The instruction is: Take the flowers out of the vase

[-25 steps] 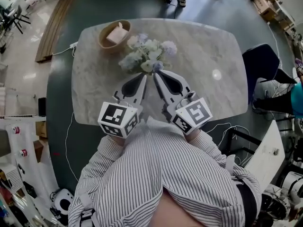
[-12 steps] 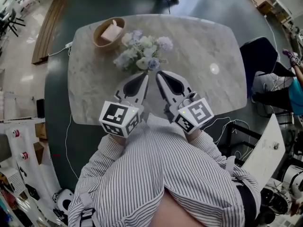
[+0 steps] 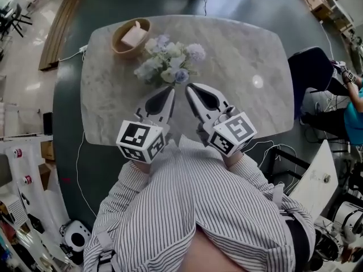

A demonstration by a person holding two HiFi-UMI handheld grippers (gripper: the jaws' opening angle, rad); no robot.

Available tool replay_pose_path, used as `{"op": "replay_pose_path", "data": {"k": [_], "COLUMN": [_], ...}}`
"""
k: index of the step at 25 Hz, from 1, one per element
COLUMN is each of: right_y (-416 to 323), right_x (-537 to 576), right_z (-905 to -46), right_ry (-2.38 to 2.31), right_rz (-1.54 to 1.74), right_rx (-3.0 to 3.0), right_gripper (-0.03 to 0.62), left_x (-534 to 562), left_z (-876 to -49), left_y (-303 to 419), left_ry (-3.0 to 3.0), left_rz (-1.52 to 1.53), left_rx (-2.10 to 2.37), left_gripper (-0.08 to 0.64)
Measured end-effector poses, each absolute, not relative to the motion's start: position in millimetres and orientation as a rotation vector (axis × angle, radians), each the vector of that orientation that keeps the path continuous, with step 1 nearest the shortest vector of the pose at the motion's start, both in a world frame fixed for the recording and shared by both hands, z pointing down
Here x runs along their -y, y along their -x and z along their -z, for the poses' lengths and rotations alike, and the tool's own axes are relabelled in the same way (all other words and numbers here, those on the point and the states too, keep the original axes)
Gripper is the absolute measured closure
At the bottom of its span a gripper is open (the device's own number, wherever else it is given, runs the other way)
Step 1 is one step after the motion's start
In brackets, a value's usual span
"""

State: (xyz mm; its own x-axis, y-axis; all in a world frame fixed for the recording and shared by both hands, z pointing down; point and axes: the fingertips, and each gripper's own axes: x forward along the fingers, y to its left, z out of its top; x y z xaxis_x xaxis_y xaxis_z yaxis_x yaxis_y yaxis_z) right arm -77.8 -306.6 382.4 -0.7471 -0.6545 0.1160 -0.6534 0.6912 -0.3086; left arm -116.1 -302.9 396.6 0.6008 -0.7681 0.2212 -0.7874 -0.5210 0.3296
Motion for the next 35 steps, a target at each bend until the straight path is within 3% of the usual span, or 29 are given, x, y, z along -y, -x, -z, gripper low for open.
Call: {"op": "replay_pose_path", "data": {"k": [31, 32, 34, 35], "right_y": [83.3, 84.2, 85.4, 85.7], "right_x": [328.1, 329.7, 334.0, 336.4], "right_z": [-449.7, -451.3, -456.6, -458.9], "right_ry": [1.189, 1.194, 1.207, 1.215], "right_rz": [0.69, 0.688, 0.691, 0.689], "right_rx": [-3.05, -3.052, -3.05, -3.045], "right_gripper": [0.572, 0.563, 0.474, 0.471], "left_x": [314.7, 315.5, 318.0, 319.6], "left_z": [-434.9, -436.0, -441.0, -443.5], "left_y": [112.5, 113.5, 116.1, 118.0], "left_ry": [-2.341, -2.339, -2.333, -2.329], "left_rz": [-0.143, -0.145, -0.148, -0.146], "left_rx": [1.145, 1.145, 1.155, 1.166], "left_gripper": [0.548, 0.548, 0.548, 0.548]}}
